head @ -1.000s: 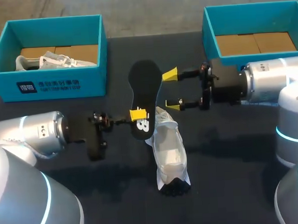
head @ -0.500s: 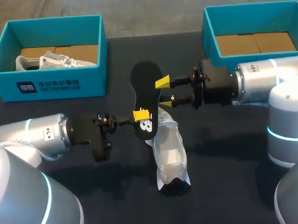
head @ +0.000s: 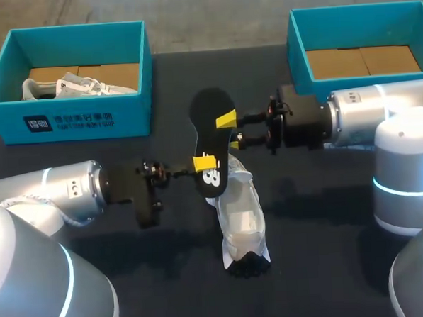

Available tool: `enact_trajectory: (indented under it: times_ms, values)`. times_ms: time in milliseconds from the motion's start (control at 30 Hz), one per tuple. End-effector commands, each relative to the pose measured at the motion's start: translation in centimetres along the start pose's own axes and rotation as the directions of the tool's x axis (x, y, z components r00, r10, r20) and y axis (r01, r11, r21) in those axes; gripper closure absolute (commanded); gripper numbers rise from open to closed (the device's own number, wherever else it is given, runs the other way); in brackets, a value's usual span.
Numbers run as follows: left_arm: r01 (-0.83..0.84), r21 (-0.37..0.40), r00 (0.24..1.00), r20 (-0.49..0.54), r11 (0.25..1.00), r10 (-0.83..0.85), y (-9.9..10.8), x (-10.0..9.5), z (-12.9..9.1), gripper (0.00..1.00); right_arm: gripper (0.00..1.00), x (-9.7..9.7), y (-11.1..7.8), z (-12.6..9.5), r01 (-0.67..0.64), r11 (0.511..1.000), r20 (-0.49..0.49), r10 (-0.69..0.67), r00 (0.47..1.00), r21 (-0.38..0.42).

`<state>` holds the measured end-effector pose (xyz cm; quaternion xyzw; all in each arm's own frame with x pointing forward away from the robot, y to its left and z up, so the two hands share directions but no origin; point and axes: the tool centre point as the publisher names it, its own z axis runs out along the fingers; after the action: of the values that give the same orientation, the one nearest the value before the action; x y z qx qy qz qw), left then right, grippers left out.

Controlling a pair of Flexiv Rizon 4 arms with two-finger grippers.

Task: Take the shoe out of the shoebox, open the shoe tongue, remove and reinsert the insole, then place the shoe into the shoebox

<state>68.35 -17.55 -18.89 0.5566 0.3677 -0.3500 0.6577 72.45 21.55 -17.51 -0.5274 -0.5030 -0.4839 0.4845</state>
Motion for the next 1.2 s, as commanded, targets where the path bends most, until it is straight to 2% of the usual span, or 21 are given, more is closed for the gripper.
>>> enact_trajectory:
  times_ms: [33,400,533,1200]
  values:
    - [-0.002,-0.009,1.0,0.003,1.0,0.002,-0.11,0.35,0.35,1.0,0.63,-0.1,0.2,0.42,0.0,1.0,0.0,0.0,1.0,0.002]
    - [-0.017,-0.026,1.0,-0.002,1.0,0.017,0.16,0.59,0.17,1.0,0.72,-0.4,0.25,0.61,-0.011,1.0,-0.008,0.011,1.0,0.002]
    - [-0.023,-0.025,1.0,-0.006,0.999,0.023,0.24,0.59,0.28,1.0,0.8,-0.45,0.24,0.65,-0.015,1.0,-0.009,0.015,1.0,0.002]
    - [-0.036,-0.041,0.999,-0.018,0.998,0.035,-0.01,0.95,0.23,1.0,0.91,-0.52,0.05,0.3,-0.018,1.0,-0.016,0.018,1.0,-0.002]
